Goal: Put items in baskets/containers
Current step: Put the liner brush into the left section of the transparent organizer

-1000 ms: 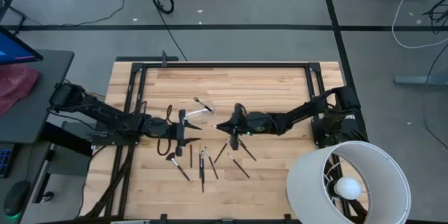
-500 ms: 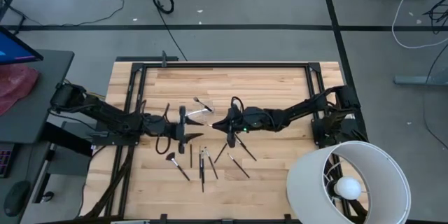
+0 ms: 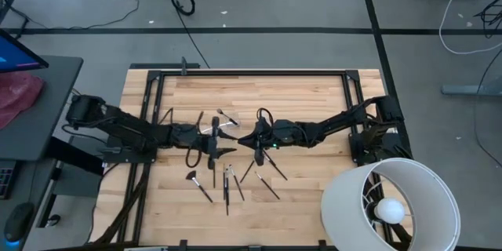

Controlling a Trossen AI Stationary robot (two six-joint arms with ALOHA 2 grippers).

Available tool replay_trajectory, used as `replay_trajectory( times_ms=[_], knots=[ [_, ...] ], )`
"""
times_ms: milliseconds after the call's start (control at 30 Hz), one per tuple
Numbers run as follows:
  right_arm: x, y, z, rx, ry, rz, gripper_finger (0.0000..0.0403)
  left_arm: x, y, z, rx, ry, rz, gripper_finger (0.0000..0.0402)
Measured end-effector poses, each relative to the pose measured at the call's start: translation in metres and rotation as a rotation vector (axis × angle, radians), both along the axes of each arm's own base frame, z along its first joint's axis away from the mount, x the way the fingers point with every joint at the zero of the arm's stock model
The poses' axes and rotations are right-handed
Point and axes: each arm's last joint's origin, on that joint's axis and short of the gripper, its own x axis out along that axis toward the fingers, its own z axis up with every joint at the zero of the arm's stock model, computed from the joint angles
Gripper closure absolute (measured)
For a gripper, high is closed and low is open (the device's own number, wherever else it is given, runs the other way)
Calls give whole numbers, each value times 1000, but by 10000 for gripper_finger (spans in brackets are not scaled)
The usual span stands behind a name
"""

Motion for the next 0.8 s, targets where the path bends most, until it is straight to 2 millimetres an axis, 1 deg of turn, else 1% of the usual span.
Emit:
replay_trajectory(
  times_ms=[133,400,500,800],
  knots=[
    [0,0,-2,-2,18,0,390,6,2,-4,29,18,71,225],
    [-1,0,-3,-22,30,5,390,6,2,-5,34,22,73,231],
    [-1,0,-3,-24,29,6,390,6,2,-6,51,35,70,255],
    [-1,0,-3,-25,32,3,390,6,2,-6,50,36,69,369]
  ],
)
